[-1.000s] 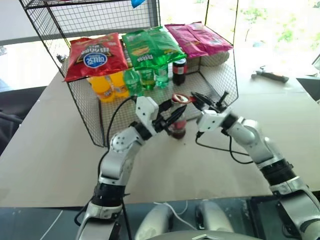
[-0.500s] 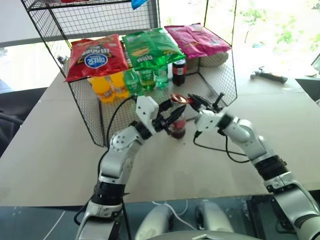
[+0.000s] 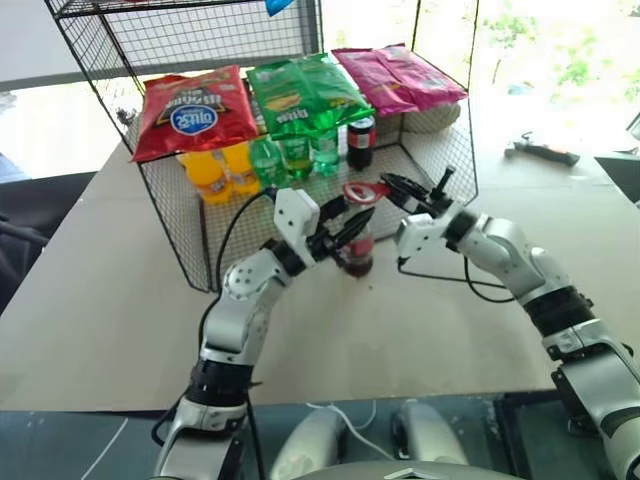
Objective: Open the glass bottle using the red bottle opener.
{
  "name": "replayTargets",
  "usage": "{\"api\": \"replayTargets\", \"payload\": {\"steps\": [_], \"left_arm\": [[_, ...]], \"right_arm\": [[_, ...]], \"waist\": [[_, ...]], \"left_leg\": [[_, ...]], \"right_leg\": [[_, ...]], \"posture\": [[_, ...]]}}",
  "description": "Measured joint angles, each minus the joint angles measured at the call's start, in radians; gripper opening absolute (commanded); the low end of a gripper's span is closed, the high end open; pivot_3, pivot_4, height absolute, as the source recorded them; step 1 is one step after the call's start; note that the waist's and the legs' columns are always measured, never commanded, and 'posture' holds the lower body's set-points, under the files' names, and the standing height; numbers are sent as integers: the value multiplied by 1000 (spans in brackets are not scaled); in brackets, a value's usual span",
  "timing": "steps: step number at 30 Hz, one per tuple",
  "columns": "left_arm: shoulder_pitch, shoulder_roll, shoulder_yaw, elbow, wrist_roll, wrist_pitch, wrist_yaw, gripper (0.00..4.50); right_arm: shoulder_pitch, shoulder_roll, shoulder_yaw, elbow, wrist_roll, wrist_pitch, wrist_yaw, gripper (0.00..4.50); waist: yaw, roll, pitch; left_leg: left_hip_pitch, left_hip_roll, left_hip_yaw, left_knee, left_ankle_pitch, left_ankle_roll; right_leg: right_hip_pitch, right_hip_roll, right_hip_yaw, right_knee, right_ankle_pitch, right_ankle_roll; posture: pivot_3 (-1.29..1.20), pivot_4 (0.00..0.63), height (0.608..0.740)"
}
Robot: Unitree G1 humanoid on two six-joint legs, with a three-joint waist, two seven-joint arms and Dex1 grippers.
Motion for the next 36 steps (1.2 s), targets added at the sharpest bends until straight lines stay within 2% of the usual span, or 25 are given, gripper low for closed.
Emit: {"api": "replayTargets", "payload": {"steps": [8, 21, 34, 36], "left_arm": [[-16, -8, -25, 7, 14, 1, 0, 1713], [-17, -11, -32, -5, 14, 0, -3, 1713], [-12, -9, -21, -6, -4, -1, -3, 1713], [-12, -9, -21, -5, -4, -1, -3, 2373]], "right_arm": [[-57, -17, 0, -6, -67, -25, -54, 0], [-58, -33, -4, -6, -110, -25, -140, 0], [-33, 13, -61, -5, 44, 48, -138, 0], [-19, 22, -64, -4, 67, 66, -127, 0]], "waist": [[-1, 0, 1], [1, 0, 1], [0, 0, 1], [1, 0, 1]], "left_leg": [[0, 0, 0, -1, 0, 0], [-1, 0, -1, -10, 0, 0], [-1, 0, -1, -13, 0, 0], [-1, 0, -1, -14, 0, 0]], "right_leg": [[0, 0, 1, -1, 0, 0], [-1, 0, 1, -9, 0, -1], [-2, 0, 1, -11, 0, -1], [-2, 0, 1, -11, 0, -1]], "posture": [[0, 150, 735], [0, 150, 735], [0, 150, 735], [0, 150, 735]]}}
